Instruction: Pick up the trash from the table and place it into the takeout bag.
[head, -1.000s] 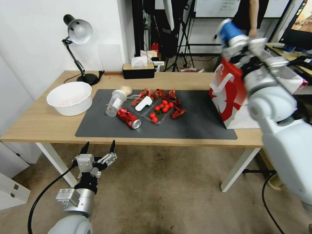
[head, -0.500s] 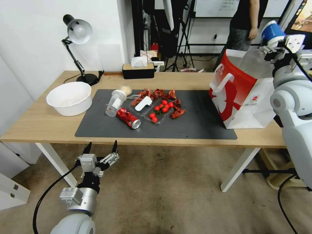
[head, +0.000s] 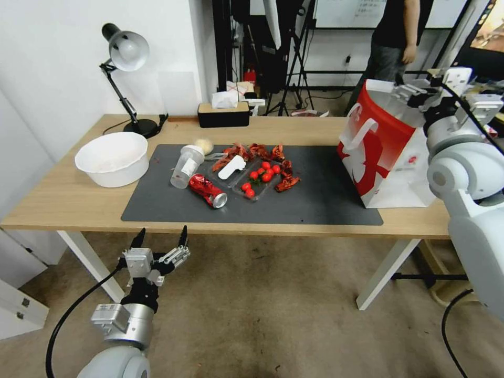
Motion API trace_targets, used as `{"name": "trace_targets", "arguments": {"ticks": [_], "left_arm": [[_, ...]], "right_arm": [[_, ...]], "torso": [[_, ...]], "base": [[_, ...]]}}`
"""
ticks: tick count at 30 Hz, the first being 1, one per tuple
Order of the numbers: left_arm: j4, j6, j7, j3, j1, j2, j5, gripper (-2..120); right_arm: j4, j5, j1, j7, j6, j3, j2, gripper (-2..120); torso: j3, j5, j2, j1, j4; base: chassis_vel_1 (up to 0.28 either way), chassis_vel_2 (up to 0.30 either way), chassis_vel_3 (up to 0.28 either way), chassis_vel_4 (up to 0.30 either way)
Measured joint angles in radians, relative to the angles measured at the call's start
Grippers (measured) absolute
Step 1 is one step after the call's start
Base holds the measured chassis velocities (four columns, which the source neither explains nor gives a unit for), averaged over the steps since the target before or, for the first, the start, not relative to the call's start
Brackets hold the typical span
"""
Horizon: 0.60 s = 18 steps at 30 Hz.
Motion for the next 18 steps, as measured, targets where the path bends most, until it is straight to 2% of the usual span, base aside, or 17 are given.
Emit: {"name": "trace_targets", "arguments": {"ticks": [10,12,13,18], "left_arm": [[-0.002,0.002,0.003,0.005,0.006,0.003,-0.002,100],[-0.010,0.001,0.007,0.006,0.012,0.002,-0.003,100],[-0.010,0.001,0.007,0.006,0.012,0.002,-0.003,100],[-0.012,-0.002,0.010,0.002,0.018,0.009,-0.014,100]], "right_arm": [[0.139,0.109,-0.179,-0.106,0.077,0.029,-0.010,100],[0.181,0.089,-0.276,-0.138,0.107,0.056,0.000,100],[0.181,0.089,-0.276,-0.138,0.107,0.056,0.000,100],[0.253,-0.017,-0.504,-0.167,0.187,0.117,0.066,100]], "torso": [[0.000,0.0000,0.000,0.000,0.0001],[0.000,0.0005,0.000,0.000,-0.0002],[0.000,0.0005,0.000,0.000,-0.0002],[0.000,0.0003,0.000,0.000,-0.0002]], "base": [[0.000,0.000,0.000,0.000],[0.000,0.000,0.000,0.000],[0.000,0.000,0.000,0.000],[0.000,0.000,0.000,0.000]]}}
